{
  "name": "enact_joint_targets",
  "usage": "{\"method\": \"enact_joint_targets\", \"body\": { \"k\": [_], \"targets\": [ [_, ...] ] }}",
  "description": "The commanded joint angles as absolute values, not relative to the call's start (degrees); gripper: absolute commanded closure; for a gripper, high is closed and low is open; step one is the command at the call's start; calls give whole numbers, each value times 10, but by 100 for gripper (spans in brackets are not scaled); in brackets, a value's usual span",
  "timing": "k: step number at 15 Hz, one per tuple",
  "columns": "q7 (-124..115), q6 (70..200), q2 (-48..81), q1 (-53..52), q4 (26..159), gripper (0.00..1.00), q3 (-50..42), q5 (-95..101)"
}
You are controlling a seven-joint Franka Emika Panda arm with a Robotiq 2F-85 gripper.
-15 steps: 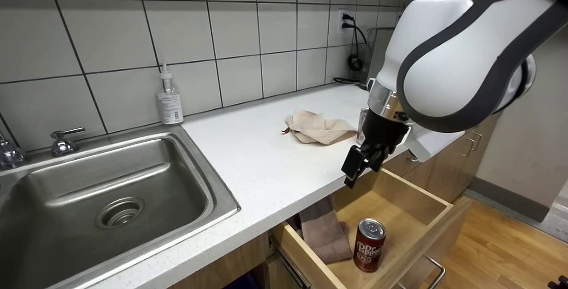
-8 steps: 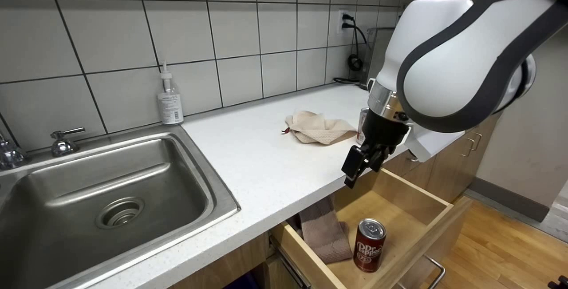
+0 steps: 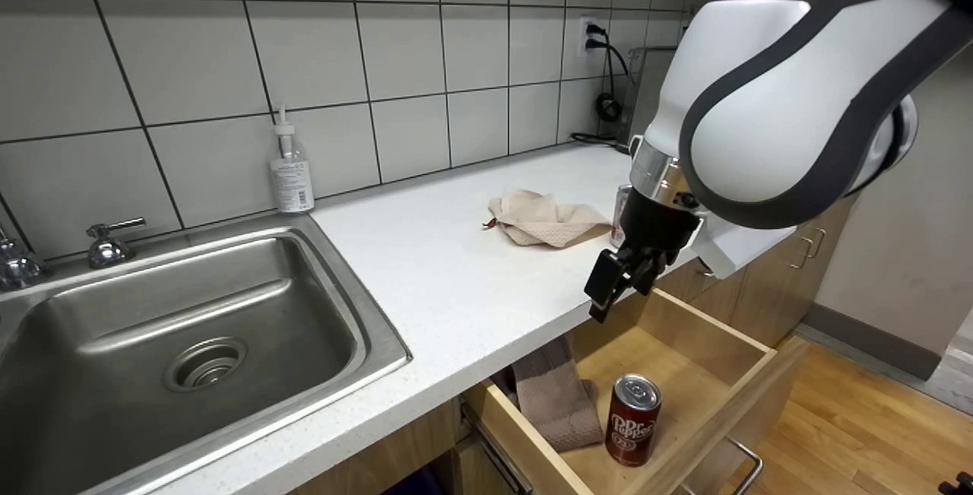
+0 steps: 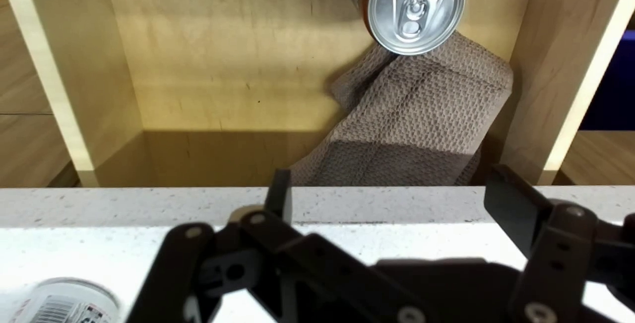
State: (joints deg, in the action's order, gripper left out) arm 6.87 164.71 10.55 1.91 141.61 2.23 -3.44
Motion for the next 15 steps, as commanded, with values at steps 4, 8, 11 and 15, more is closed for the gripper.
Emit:
{"method": "enact_joint_targets", "body": {
  "k": [4,8,11,15],
  "targets": [
    [-40,1641,87,14,1405,0,8,-63],
    [-113,1635,81,12,1391,0,-15,-65],
    [-163,1624,72,10,1382,0,-38,-51],
    [-201,1603,65,12,1366,0,-57,-44]
  ]
}}
